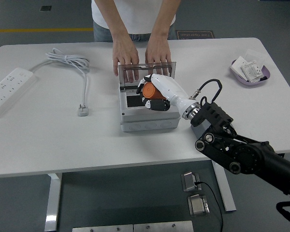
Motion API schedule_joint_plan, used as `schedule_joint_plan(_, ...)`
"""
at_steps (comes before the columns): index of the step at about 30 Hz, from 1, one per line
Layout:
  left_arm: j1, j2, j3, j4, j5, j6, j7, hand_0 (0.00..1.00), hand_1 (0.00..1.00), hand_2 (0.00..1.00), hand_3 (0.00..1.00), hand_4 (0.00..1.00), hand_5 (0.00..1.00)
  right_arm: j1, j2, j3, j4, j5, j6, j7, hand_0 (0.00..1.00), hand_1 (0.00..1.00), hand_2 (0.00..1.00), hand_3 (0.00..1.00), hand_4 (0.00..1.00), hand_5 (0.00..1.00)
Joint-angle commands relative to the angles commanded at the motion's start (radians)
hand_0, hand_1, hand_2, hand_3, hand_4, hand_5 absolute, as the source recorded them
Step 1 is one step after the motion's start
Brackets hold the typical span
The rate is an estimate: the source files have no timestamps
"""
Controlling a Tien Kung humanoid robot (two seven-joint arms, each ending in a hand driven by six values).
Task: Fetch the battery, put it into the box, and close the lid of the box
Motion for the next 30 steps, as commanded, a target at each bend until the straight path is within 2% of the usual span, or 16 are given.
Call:
schedule_joint_plan(4, -0.004, 0.004, 0.000, 0.000, 0.002, 0.000, -0.001, 0.633, 0.687, 0.637, 0.648, 0.631, 0.184, 0.042, 0.041, -0.039, -0.072, -0.055, 0.018, -0.014, 0.364, 0.330, 0.385, 0.285, 0.049, 0.002)
schedule_joint_plan(8, -0.005, 0.005, -0.001, 0.000, 0.004, 0.000, 0.000, 0.633, 0.687, 0.637, 0.648, 0.631, 0.185, 0.081, 0.074, -0.066, -0.141, -0.047, 0.030, -0.009, 0.359, 0.325, 0.381, 0.281, 0.047, 0.002)
schedule_joint_plan(15, -0.006, 0.004, -0.002, 0.000, 0.005, 0.000, 0.000, 0.633, 0.687, 0.637, 0.648, 0.631, 0.186, 0.143, 0.102, -0.103, -0.239, -0.014, 0.049, -0.016, 0.348, 0.325, 0.379, 0.282, 0.049, 0.002)
schedule_joint_plan(22, -0.009, 0.004, 0.004, -0.001, -0.002, -0.001, -0.003, 0.633, 0.686, 0.637, 0.648, 0.631, 0.186, 0.161, 0.102, -0.108, -0.270, 0.018, 0.070, -0.031, 0.342, 0.326, 0.375, 0.287, 0.051, 0.002)
schedule_joint_plan(30, -0.009, 0.004, 0.007, -0.001, -0.006, -0.001, -0.004, 0.633, 0.687, 0.637, 0.647, 0.631, 0.187, 0.148, 0.096, -0.101, -0.280, 0.071, 0.111, -0.013, 0.344, 0.334, 0.378, 0.307, 0.058, 0.002)
